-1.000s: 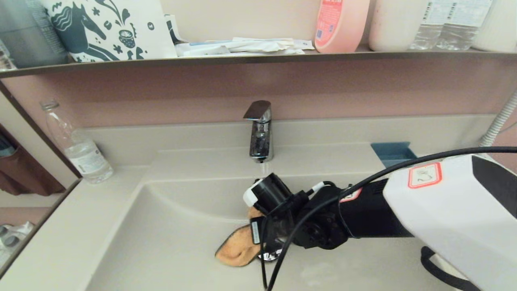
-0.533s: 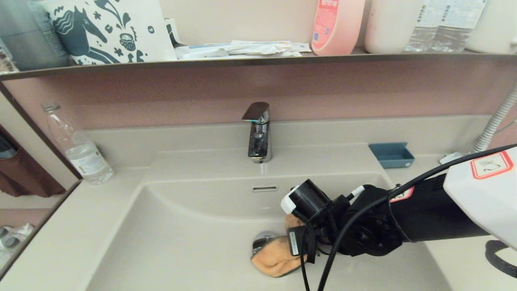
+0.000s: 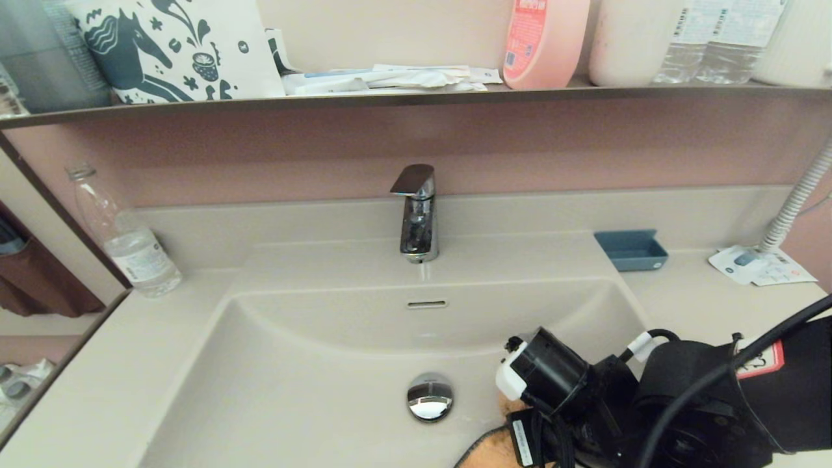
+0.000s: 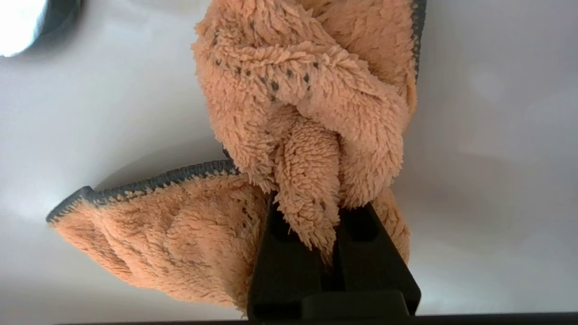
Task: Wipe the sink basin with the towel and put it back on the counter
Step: Wipe the sink
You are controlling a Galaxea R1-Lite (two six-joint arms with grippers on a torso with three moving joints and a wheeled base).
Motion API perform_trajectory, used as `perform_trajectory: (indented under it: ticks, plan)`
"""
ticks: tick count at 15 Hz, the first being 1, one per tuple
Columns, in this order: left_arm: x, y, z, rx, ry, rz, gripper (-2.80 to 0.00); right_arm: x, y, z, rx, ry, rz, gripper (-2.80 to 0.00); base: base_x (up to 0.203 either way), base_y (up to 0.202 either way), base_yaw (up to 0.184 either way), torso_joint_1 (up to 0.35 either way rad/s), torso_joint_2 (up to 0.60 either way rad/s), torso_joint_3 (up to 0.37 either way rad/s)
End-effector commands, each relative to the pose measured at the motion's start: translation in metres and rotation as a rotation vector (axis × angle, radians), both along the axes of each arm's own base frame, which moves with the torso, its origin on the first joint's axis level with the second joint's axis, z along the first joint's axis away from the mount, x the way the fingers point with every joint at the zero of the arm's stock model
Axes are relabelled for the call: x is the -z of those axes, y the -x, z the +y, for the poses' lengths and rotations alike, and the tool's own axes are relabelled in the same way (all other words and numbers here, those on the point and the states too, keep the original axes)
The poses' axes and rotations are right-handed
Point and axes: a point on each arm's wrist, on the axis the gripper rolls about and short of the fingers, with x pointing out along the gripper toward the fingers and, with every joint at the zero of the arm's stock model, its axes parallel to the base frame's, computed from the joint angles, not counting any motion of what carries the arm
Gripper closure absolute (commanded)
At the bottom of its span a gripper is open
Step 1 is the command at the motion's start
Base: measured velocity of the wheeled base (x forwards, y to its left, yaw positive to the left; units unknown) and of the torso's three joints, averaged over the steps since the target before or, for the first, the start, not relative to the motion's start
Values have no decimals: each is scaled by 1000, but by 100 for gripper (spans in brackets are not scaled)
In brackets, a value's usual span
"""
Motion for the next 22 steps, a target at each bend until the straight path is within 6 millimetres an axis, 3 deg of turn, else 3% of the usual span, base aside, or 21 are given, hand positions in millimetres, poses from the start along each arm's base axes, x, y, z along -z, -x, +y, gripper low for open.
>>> perform_trajectory:
  ticks: [1,3,6,10,13,16,22]
  plan:
    - [0,0,0,0,0,1,0,-3,14,7,-37,-17,-2,0,0,0,0,0,0,0]
    - [0,0,0,1,-1,1,0,-2,24,22,-93,-25,-6,0,0,0,0,0,0,0]
    - [0,0,0,1,1,1,0,0,22,66,-165,-60,-35,0,0,0,0,0,0,0]
    - [0,0,0,-1,0,1,0,-4,1,114,-227,-110,-91,0,0,0,0,0,0,0]
    - [0,0,0,1,-1,1,0,-25,-20,146,-283,-177,-185,0,0,0,0,0,0,0]
    - [0,0,0,0,0,1,0,-38,-33,167,-321,-215,-250,0,0,0,0,0,0,0]
    - [0,0,0,0,-1,1,0,-20,-54,198,-387,-214,-415,0,0,0,0,0,0,0]
